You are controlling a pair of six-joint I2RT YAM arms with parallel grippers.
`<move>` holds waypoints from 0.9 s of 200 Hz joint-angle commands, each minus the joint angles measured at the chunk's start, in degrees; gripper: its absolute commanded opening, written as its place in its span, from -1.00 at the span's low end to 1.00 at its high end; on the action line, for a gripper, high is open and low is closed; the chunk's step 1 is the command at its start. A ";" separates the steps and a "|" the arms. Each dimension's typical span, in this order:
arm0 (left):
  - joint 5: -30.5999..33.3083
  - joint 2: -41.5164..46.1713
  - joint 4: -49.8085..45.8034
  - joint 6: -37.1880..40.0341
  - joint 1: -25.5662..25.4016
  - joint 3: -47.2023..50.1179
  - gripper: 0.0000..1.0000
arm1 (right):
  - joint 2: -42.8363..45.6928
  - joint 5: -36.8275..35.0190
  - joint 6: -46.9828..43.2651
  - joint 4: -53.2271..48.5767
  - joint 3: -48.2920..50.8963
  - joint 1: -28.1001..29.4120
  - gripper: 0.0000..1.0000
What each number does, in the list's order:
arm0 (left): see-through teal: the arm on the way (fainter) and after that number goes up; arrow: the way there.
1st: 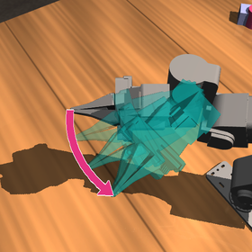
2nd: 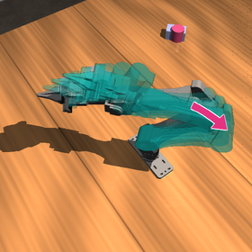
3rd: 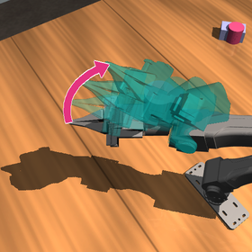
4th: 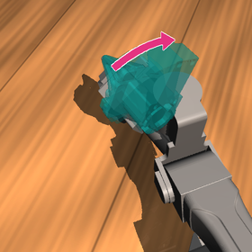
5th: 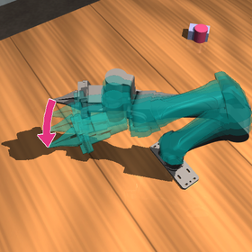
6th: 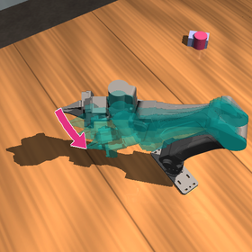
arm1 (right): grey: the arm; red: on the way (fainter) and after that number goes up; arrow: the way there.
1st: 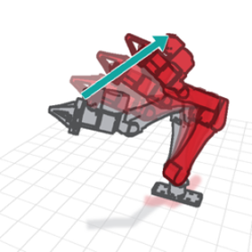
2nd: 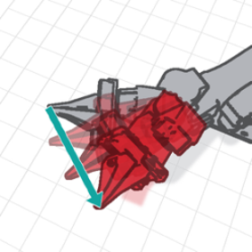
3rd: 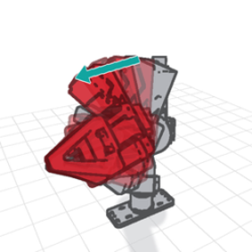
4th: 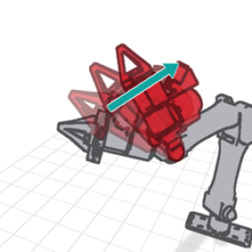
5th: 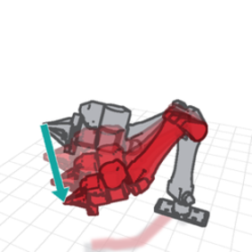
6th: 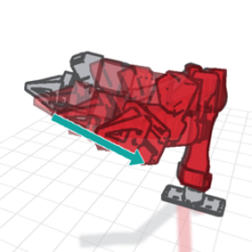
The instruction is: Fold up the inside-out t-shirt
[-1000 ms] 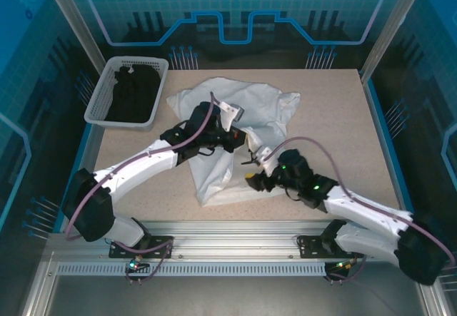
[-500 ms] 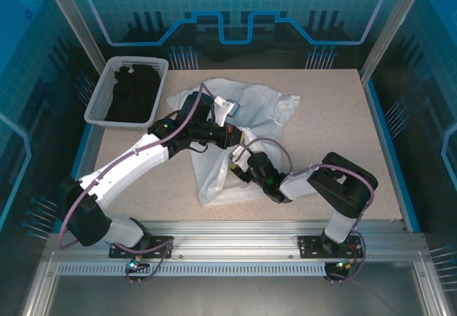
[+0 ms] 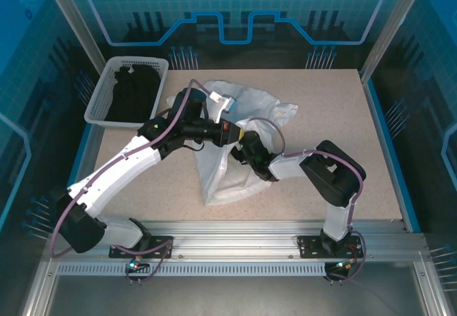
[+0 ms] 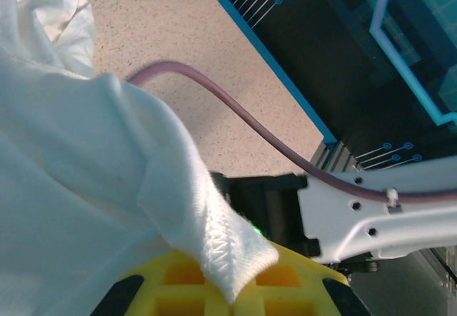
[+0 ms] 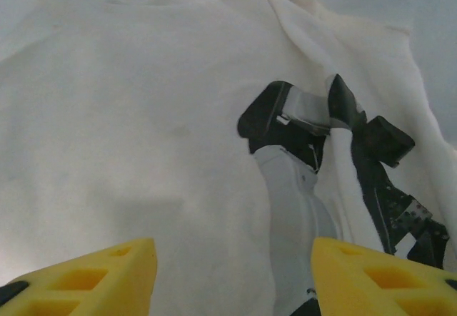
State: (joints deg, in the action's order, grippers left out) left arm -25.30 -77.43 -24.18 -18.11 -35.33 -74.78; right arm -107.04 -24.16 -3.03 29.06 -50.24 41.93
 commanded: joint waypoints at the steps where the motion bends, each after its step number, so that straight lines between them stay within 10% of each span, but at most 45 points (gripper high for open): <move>1: -4.63 3.63 0.85 -0.81 0.13 -4.02 -1.00 | -2.67 0.21 5.68 -12.05 -5.95 -1.99 0.24; 48: -7.62 4.67 1.69 -1.82 0.08 -9.05 -1.00 | -7.23 0.08 9.69 -34.54 -20.48 -2.77 0.50; 180: -7.21 0.67 0.55 0.52 0.06 -20.32 -1.00 | -16.31 5.36 0.62 -58.68 -40.17 -1.24 0.77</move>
State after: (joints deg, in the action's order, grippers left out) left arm -30.96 -75.44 -24.18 -19.35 -35.07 -91.64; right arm -119.04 -19.73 2.28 -21.17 -85.49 39.92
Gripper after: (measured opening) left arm 0.059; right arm 0.867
